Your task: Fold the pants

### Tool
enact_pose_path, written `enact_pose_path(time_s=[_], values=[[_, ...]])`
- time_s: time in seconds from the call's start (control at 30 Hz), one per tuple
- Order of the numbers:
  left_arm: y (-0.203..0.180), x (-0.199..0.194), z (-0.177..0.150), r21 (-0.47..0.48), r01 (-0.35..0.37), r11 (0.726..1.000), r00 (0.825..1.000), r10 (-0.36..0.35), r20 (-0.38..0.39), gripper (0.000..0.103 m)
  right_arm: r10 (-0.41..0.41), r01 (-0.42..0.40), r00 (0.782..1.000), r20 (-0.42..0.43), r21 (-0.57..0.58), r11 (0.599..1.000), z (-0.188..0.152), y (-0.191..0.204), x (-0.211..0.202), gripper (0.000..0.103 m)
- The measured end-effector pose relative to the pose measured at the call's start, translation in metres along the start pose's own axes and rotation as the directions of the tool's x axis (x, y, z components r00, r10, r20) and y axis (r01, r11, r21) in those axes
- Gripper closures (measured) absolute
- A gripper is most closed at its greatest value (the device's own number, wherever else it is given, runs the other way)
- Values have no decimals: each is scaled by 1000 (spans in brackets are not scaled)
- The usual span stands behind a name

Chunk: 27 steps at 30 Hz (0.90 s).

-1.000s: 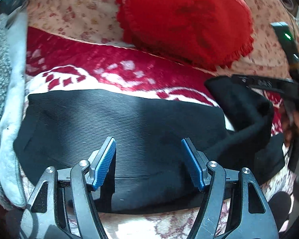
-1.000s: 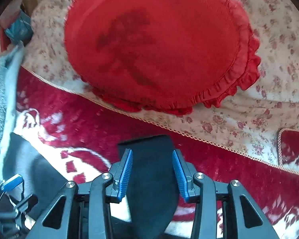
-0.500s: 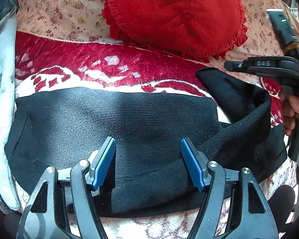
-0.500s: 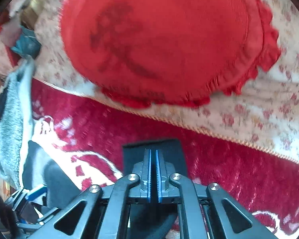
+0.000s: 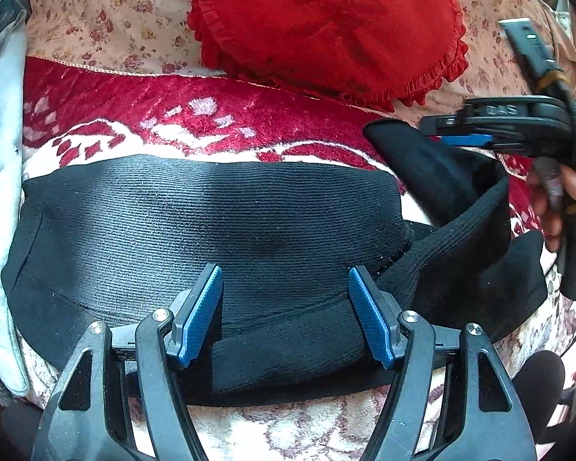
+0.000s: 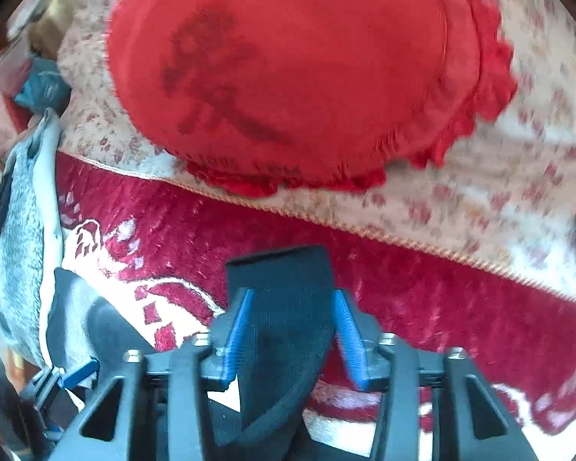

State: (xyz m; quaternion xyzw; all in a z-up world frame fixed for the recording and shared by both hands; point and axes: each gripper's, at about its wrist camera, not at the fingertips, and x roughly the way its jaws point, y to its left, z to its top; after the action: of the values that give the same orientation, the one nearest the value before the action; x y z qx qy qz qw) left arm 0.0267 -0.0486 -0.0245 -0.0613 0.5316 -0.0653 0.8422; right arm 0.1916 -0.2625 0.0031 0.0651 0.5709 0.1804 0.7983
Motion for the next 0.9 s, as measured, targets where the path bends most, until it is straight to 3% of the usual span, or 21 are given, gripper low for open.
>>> enact_pose_path(time_s=[0.13,0.2,0.23,0.37,0.43,0.47,0.53,0.6,0.63,0.67,0.7,0.73,0.9], values=[[-1,2,1,5,-2,1000,1000,2,-3,35,43,-39,998,-50,80,996,8,-10,29,63],[-1,3,1,6,-3,1000,1000,3,-5,35,55,-52,998,-32,86,995,10,-9,34,91],[-1,2,1,5,-2,1000,1000,2,-5,35,37,-36,999,-10,75,996,11,-7,30,97],[-1,1,0,0,-2,1000,1000,2,-5,35,-30,27,997,66,48,999,12,-6,3,96],[-3,1,-1,-1,2,1000,1000,-2,-4,35,-52,50,998,47,39,998,14,-12,0,79],[-3,1,-1,-2,3,1000,1000,-3,-3,35,-41,40,999,29,44,998,14,-16,1,63],[-3,1,-2,1,2,1000,1000,-2,0,35,24,-22,1000,-19,70,997,12,-23,13,62],[-4,3,-2,5,1,1000,1000,-1,-1,35,38,-33,998,-51,90,995,9,-28,27,62],[-4,3,-2,7,0,1000,1000,0,-2,35,32,-25,997,-69,90,996,8,-28,36,62],[-4,4,-1,10,1,1000,1000,-1,-3,35,24,-19,998,-61,86,996,6,-25,40,70],[-4,4,-1,10,1,1000,1000,-1,-3,35,22,-19,999,-34,82,996,5,-23,39,91],[-4,4,-1,7,3,1000,1000,-3,-4,35,22,-23,1000,14,78,997,5,-20,32,99],[-9,-2,-6,15,44,999,999,-44,-5,35,-51,50,986,161,6,999,-7,-9,-34,99]])
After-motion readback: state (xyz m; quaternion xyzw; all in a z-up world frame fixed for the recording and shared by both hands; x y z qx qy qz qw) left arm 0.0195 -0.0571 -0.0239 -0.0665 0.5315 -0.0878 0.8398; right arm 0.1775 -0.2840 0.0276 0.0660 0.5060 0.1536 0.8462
